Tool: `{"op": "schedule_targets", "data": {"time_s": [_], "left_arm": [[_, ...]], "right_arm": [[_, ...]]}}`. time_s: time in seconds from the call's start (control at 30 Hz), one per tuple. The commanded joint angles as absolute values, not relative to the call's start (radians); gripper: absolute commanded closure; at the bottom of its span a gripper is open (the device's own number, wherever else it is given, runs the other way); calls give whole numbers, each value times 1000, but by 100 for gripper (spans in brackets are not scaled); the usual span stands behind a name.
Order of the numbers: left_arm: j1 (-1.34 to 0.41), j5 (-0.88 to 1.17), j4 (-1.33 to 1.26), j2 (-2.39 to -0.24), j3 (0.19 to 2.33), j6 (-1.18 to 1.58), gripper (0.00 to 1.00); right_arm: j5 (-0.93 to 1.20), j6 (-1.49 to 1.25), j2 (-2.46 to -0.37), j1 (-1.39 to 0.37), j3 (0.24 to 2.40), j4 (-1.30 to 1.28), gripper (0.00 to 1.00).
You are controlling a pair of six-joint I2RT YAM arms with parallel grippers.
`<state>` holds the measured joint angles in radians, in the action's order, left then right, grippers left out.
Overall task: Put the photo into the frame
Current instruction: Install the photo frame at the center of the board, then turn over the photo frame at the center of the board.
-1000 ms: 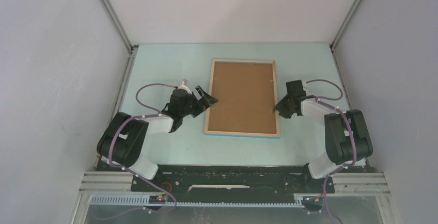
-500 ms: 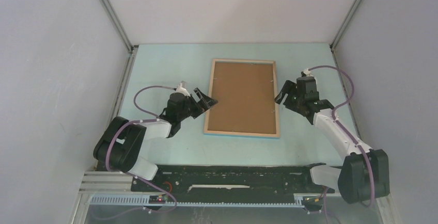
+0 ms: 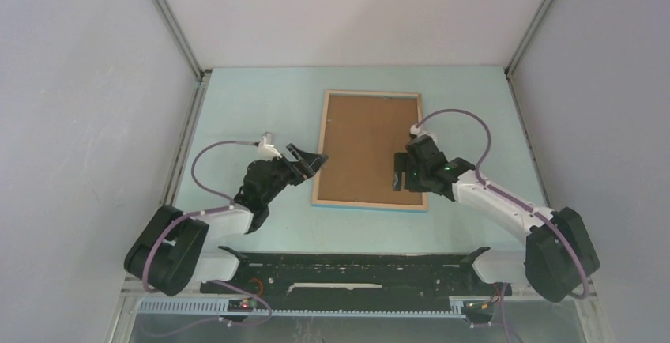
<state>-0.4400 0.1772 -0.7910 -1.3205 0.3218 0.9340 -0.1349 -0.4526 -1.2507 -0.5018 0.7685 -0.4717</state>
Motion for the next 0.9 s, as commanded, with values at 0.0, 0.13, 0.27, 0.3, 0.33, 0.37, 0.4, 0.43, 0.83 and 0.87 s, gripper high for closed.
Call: {"op": "schedule_targets", "data": {"time_s": [0.0,0.13,0.27,0.3,0.33,0.37,0.4,0.43,0.83,0.87], "left_arm": [[-446,9,-996,-1163,162,932,3],[-447,-185,-860,-935,81,925,4],[-448,-328,-548,-704,120,900,3],[-449,-364,-467,-673,146,889,3],[-454,-406,-380,-650,176,879,3],[-462,-460,-295,-635,210,865,2],[-471,-515,-208,-623,242,860,1],[-480,-580,-139,-614,267,859,0],[-542,-905,57,-500,238,1036,0],[-546,-908,54,-497,235,1035,0]], "right_arm": [[-180,-471,-1315,-637,853,-503,19],[-88,-611,-1427,-732,919,-466,22],[-78,-806,-1586,-820,1083,-492,24],[-56,-854,-1631,-836,1122,-480,24],[-29,-907,-1675,-850,1162,-475,24],[-18,-974,-1732,-865,1223,-501,25],[-16,-1028,-1797,-883,1291,-554,26],[-16,-1075,-1860,-900,1384,-627,26],[-39,-1199,-2285,-959,1933,-1006,35],[-51,-1187,-2289,-960,1938,-1006,37]]}}
